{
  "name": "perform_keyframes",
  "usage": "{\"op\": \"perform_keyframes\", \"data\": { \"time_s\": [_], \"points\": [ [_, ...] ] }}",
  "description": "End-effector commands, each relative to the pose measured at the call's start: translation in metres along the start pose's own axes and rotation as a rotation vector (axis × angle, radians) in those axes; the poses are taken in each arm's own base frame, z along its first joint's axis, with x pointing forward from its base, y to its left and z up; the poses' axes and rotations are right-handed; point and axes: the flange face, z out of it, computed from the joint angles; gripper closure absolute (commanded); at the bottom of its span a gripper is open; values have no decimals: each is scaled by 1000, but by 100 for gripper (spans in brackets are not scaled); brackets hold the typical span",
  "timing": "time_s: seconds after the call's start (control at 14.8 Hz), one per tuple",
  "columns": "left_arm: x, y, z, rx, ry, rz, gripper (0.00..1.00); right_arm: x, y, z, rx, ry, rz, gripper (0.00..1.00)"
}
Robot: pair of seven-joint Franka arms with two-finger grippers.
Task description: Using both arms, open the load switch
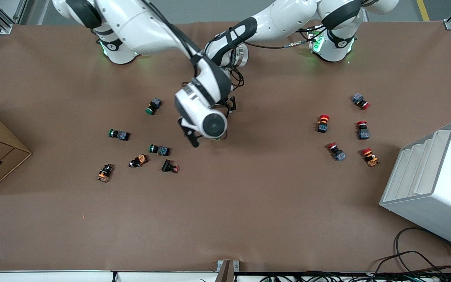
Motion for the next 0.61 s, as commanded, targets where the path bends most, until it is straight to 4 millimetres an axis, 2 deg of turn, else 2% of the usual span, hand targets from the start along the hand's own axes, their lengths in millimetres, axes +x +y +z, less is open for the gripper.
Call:
{"op": "perform_keyframes", "data": {
  "time_s": [0.0, 0.07, 0.2, 0.27, 0.4, 0.54],
  "points": [
    [6, 1, 9, 31, -21, 9, 4, 74, 45, -70, 52, -24, -151, 0],
    [14, 5, 9, 45, -28, -2, 4, 108, 59, -85, 60, -42, -208, 0],
    [37, 15, 6, 85, -56, -6, 4, 164, 89, -113, 96, -41, -341, 0],
    [51, 25, 2, 101, -78, -24, 4, 206, 109, -126, 117, -33, -405, 0],
    [83, 41, -1, 124, -107, -75, 4, 274, 144, -141, 174, -29, -564, 0],
    [132, 49, 0, 162, -153, -124, 4, 332, 177, -147, 190, 12, -728, 0]
  ]
}}
